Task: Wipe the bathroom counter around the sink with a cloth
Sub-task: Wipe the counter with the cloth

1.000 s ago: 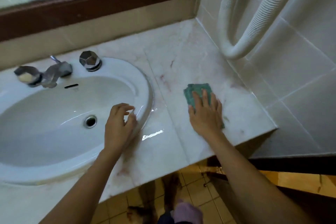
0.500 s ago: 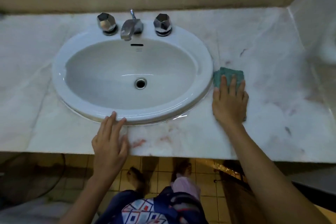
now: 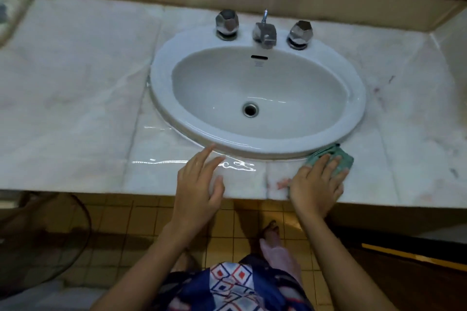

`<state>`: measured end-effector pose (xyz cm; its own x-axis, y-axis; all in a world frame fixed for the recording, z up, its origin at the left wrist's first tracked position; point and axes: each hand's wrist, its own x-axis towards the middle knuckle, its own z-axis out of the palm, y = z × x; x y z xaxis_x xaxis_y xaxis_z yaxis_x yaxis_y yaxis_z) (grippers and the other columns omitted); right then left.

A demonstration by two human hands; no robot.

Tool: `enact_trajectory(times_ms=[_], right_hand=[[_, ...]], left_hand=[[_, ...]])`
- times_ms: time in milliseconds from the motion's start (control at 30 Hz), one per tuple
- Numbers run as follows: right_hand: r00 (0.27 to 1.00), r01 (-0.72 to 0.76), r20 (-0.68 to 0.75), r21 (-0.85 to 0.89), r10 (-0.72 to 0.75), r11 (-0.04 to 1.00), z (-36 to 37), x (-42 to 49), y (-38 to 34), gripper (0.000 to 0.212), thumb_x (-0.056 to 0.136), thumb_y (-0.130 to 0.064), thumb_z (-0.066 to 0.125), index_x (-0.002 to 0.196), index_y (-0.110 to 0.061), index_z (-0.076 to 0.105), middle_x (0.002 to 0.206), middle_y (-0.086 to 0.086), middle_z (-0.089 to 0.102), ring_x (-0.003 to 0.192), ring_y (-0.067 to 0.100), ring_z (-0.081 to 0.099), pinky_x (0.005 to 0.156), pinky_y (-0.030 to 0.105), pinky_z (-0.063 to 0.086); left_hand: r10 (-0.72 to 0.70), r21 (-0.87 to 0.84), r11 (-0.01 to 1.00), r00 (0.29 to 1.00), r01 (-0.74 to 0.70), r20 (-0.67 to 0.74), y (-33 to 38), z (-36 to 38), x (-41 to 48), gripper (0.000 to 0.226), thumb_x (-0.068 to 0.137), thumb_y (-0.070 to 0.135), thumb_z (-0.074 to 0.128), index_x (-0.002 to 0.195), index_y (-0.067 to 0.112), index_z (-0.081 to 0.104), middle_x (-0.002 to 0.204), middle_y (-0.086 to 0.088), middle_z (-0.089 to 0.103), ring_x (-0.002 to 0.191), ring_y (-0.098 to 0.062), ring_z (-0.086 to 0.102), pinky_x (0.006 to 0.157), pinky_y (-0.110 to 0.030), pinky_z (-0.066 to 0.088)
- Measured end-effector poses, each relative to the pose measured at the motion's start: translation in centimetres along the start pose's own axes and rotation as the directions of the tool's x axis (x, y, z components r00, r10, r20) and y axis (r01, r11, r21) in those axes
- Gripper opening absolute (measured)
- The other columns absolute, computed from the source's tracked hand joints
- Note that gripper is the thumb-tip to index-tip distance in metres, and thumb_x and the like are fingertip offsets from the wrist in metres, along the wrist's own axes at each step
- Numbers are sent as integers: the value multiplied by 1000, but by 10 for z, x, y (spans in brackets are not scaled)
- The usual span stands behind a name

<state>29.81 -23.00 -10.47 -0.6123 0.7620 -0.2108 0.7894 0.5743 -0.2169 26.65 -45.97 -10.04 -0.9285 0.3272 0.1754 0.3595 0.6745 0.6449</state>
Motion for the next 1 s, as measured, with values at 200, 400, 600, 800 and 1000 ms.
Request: enact_trajectory(times_ms=[200,400,600,800,1000], right_hand=[[997,-36,62,33,34,999,41,-100,-96,63,101,-35,23,153,-10,-1,161,9,-11,146,33,-16,118,48,-4],[937,338,109,-36,-333,940,81,-176,-181,64,100,-41,19,153,-18,-11,159,6,-19,146,31,-18,119,48,0],[825,558,155,-76,-543,826,97,-168,-251,62,100,-45,14,153,-22,-11,160,3,-16,146,28,-19,119,43,-7],[807,586,120,-49,-578,809,118,-150,-335,61,100,-45,15,154,-22,-4,162,3,-11,147,27,-13,119,43,-4],[884,467,48,-33,-465,884,132,-99,-433,60,101,-39,21,154,-17,5,162,7,-1,148,30,-4,118,49,4]], left_hand=[[-138,52,988,981,146,-137,-127,-94,-33,40,86,23,48,120,12,64,144,-7,47,125,-29,49,97,-41,37],[-376,109,894,858,435,-349,-236,-179,-37,42,82,21,49,121,13,63,147,-7,44,129,-35,41,98,-51,36],[-455,148,795,739,588,-496,-304,-238,-10,36,87,17,52,121,14,63,149,-7,39,136,-33,33,104,-53,28],[-529,142,740,700,658,-480,-338,-261,16,37,92,22,49,127,14,58,153,-8,32,140,-31,25,109,-52,23],[-556,210,699,704,684,-441,-341,-258,21,39,92,24,49,130,12,50,149,-8,36,139,-30,25,104,-54,26]])
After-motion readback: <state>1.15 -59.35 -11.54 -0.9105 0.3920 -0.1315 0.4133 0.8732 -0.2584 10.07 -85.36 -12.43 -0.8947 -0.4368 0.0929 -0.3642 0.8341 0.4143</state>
